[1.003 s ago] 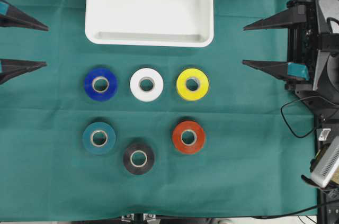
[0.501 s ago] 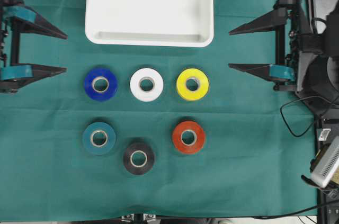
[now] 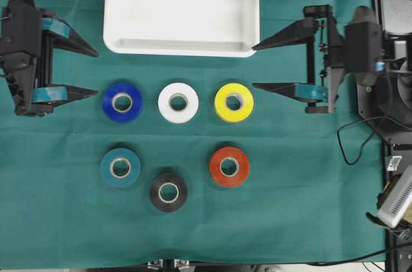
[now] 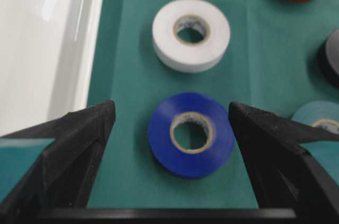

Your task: Put the tape alternately from left to right into the white case.

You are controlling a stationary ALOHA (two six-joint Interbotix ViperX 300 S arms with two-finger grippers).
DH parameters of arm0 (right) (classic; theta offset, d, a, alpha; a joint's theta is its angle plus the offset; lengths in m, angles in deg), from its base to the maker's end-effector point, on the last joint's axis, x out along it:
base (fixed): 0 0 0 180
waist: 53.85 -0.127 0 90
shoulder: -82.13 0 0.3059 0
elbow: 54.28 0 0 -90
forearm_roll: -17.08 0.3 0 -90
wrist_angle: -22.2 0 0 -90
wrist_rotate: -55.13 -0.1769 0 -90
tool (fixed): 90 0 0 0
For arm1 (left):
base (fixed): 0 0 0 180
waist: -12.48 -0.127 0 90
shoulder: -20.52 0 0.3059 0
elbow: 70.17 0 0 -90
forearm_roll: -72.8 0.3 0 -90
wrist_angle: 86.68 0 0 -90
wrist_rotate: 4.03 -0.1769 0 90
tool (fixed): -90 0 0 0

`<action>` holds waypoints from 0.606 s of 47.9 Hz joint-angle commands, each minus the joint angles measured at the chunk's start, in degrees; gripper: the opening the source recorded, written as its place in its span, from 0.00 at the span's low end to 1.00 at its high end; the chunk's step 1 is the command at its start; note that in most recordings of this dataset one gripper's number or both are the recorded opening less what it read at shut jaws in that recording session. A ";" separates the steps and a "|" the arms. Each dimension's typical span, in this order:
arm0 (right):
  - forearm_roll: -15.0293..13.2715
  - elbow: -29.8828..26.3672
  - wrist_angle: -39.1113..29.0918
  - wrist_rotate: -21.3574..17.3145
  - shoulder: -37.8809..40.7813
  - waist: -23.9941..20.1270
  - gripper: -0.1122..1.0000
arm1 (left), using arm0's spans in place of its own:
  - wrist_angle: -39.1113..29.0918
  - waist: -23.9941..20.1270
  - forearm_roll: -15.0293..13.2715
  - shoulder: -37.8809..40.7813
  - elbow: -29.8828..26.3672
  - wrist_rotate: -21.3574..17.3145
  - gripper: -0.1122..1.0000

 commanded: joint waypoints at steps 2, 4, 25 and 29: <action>-0.09 -2.11 0.26 -0.09 5.27 0.00 0.85 | 0.09 -0.09 -0.09 0.79 -1.76 0.00 0.59; -0.09 -2.46 0.26 -0.09 6.24 0.09 0.85 | 0.09 -0.09 -0.09 1.23 -1.85 0.00 0.59; -0.09 -5.62 -2.20 -0.18 14.50 0.00 0.85 | -1.23 -0.09 -0.09 6.24 -3.78 0.00 0.59; -0.09 -6.42 -4.57 -0.18 15.38 0.09 0.85 | -1.23 -0.09 -0.09 6.42 -3.96 0.00 0.59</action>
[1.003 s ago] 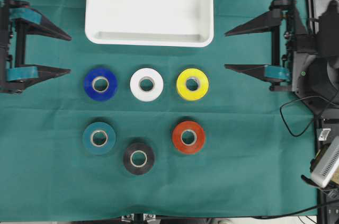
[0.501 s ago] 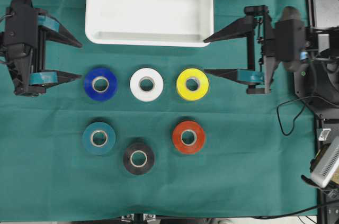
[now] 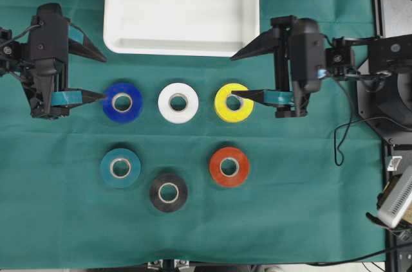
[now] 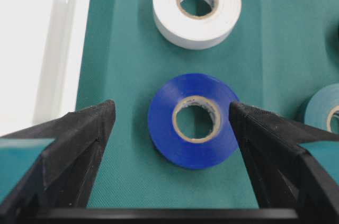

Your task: Put the tape alternately from left to right into the white case.

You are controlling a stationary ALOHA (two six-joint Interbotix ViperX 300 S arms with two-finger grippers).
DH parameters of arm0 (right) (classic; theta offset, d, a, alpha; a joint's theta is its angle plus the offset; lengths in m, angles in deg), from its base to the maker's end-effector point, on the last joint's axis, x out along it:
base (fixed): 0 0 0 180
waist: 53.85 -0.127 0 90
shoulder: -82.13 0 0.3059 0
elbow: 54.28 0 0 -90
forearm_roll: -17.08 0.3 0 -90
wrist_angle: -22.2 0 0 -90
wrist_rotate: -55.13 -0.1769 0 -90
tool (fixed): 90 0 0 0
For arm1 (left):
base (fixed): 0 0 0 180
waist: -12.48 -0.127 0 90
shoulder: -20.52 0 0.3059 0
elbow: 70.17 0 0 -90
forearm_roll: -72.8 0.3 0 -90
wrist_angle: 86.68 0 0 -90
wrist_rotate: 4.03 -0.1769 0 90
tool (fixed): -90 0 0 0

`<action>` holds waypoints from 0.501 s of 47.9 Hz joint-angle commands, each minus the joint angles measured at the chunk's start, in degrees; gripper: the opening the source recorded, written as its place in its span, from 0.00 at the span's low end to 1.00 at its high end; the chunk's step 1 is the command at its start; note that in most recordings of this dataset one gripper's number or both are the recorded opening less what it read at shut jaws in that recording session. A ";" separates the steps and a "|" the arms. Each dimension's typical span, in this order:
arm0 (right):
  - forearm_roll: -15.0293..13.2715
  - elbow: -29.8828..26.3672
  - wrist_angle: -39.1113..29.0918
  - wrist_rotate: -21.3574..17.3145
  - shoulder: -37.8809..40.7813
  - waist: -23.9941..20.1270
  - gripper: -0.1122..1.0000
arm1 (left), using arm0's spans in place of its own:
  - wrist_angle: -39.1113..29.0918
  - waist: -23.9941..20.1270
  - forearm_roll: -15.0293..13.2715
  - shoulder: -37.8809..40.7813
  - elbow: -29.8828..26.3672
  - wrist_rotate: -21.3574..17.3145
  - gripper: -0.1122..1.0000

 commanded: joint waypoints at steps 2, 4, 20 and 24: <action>0.00 -2.37 -2.55 -0.18 2.20 0.09 0.85 | 0.18 -0.18 -0.09 -0.18 -1.41 0.00 0.59; -0.09 -2.72 -3.25 -0.26 2.55 0.09 0.85 | 0.18 -0.09 -0.09 -0.18 -1.41 0.00 0.59; -0.09 -3.34 -3.69 -1.23 3.25 0.09 0.85 | 0.09 -0.18 -0.09 -0.18 -1.32 -0.09 0.59; -0.09 -3.34 -3.60 -1.23 3.25 0.09 0.85 | 0.09 -0.09 -0.09 -0.18 -1.41 -0.09 0.59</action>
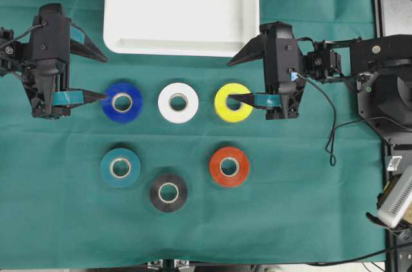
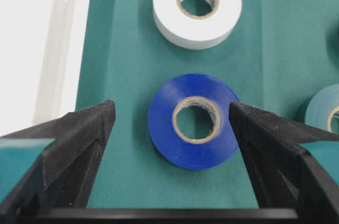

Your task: Put the tape alternately from left to right into the white case.

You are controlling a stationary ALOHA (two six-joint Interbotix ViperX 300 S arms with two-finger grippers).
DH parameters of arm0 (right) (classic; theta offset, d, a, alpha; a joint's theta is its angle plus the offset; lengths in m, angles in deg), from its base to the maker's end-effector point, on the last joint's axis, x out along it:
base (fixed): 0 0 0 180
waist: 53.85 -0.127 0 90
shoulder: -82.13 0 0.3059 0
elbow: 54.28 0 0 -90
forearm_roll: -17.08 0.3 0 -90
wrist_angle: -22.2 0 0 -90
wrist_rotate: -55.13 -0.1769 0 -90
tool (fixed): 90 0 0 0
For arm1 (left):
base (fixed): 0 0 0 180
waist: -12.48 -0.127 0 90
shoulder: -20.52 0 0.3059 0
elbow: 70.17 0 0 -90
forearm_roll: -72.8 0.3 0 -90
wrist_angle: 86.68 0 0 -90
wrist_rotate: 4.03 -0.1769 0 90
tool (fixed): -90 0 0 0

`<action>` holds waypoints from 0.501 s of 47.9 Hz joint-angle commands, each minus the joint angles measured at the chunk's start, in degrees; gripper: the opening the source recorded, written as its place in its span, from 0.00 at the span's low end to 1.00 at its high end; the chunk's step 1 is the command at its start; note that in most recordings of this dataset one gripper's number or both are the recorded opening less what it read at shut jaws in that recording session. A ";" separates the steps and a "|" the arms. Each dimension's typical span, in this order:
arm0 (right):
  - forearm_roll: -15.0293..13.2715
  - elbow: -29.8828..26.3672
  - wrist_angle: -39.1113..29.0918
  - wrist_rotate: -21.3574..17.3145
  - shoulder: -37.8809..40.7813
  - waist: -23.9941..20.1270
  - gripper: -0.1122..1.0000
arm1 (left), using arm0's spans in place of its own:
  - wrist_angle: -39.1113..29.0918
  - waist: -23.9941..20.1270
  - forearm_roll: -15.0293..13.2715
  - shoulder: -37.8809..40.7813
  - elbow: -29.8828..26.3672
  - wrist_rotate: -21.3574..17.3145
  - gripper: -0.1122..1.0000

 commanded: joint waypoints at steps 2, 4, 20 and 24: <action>-0.09 -1.32 0.62 -0.09 -0.62 0.09 0.85 | 0.18 -0.09 -0.09 -0.35 -1.23 -0.09 0.59; 0.00 -1.32 0.88 -0.09 -0.62 0.09 0.85 | 0.18 -0.09 -0.09 -0.35 -1.23 -0.09 0.59; -0.09 -1.32 1.41 -0.26 -0.70 -0.09 0.85 | 0.26 -0.18 -0.09 -0.35 -1.23 -0.09 0.59; -0.09 -1.49 1.41 -0.35 -0.70 -0.62 0.85 | 0.26 -0.09 -0.09 -0.35 -1.23 -0.09 0.59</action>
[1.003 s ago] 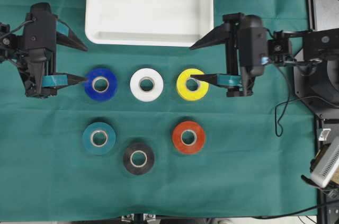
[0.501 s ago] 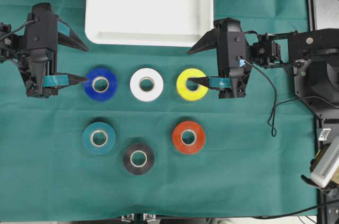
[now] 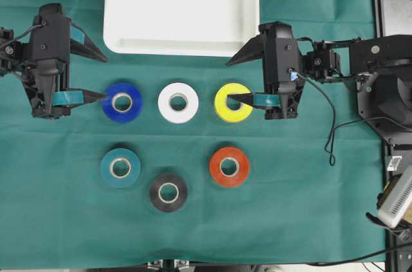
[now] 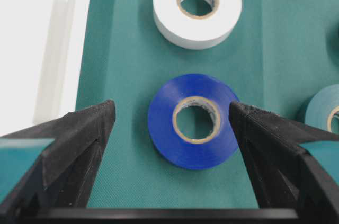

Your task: Put the tape alternately from left to right into the white case.

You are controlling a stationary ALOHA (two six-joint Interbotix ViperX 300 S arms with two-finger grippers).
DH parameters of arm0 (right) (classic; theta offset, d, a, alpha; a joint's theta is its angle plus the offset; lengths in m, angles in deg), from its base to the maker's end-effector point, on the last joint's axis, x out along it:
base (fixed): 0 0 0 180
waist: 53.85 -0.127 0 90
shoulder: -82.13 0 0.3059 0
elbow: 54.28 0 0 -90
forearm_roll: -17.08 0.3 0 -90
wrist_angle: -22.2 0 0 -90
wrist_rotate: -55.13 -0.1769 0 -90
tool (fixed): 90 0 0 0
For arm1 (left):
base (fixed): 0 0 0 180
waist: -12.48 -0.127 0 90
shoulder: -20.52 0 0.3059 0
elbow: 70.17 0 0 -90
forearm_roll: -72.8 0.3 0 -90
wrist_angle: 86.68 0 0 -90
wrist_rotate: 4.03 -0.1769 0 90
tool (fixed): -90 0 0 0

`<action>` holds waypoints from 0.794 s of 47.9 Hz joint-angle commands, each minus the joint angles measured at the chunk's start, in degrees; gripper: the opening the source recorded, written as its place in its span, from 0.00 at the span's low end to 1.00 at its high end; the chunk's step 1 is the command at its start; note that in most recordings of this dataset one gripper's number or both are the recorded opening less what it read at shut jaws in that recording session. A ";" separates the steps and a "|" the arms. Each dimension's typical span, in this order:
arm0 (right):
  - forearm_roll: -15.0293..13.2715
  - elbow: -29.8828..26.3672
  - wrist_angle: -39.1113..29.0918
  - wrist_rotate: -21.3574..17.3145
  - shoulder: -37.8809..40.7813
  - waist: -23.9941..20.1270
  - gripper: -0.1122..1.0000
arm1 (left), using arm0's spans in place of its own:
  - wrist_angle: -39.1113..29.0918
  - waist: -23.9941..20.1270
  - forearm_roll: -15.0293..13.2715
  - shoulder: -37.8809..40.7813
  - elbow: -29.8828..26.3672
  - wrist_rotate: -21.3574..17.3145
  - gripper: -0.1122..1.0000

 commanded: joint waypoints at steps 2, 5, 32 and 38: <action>-0.09 -1.41 0.53 -0.09 -0.97 -0.62 0.85 | 0.18 -0.09 -0.09 -0.35 -1.23 -0.09 0.59; -0.09 -1.49 0.53 -0.09 -0.97 -0.70 0.85 | 0.18 -0.09 -0.09 -0.35 -1.23 -0.09 0.59; -0.09 -1.67 0.62 -3.08 -2.72 -7.38 0.85 | 0.18 -0.09 -0.09 -0.35 -1.23 -0.09 0.59; -0.09 -1.67 0.97 -3.78 -2.72 -9.93 0.84 | 0.18 -0.09 -0.09 -0.35 -1.23 -0.09 0.59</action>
